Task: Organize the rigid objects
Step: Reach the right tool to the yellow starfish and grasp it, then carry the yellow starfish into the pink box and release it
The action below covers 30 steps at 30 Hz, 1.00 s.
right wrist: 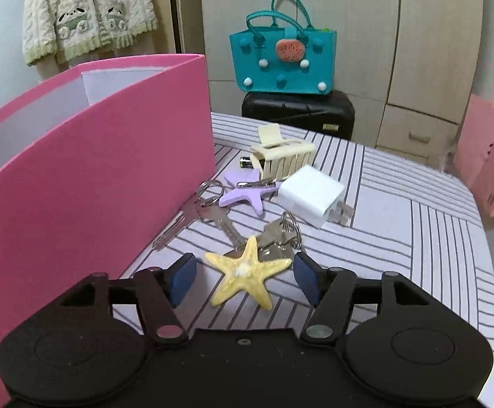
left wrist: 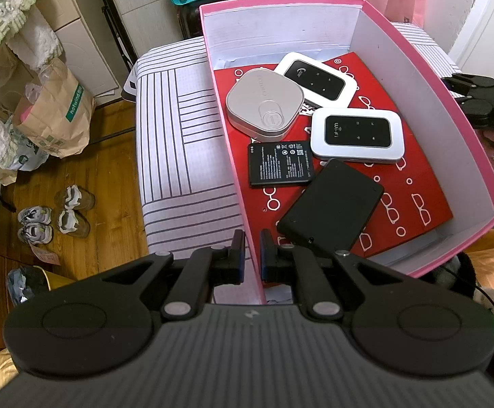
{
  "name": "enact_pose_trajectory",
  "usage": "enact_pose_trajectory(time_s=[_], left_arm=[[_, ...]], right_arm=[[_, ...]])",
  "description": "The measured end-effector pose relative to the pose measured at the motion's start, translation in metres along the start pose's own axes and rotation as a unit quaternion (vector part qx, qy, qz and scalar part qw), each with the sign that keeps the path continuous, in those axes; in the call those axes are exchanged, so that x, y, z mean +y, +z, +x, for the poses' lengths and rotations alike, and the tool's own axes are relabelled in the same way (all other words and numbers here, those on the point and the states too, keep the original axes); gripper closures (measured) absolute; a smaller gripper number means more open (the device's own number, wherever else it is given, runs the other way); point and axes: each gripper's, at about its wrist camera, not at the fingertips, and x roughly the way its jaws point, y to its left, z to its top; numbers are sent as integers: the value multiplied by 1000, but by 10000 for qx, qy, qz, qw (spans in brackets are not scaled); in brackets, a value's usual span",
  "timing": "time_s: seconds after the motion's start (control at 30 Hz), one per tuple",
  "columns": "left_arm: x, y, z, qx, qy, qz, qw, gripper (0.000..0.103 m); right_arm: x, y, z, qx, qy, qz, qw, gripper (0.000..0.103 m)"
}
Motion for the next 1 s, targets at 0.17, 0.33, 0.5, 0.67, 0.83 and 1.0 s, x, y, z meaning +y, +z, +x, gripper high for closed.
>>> enact_pose_trajectory(time_s=[0.17,0.33,0.5,0.67,0.83,1.0], left_arm=[[0,0,0,-2,-7,7,10000,95],[-1,1,1,-20,-24,21,10000,95],[1,-1,1,-38,-75,29,10000,95],[2,-1,0,-32,-114,102,9999,95],[1,1,1,27,-130,201,9997,94],[1,0,2,-25,-138,194,9997,94]], right_arm=[[-4,2,-5,110,-90,220,9997,43],[-17,1,-17,49,93,668,9977,43],[-16,10,-48,-136,556,914,9942,43],[5,29,-91,-390,1146,741,9899,43],[38,51,-119,-422,1835,315,9816,43],[84,64,-121,-89,2287,-437,9725,43]])
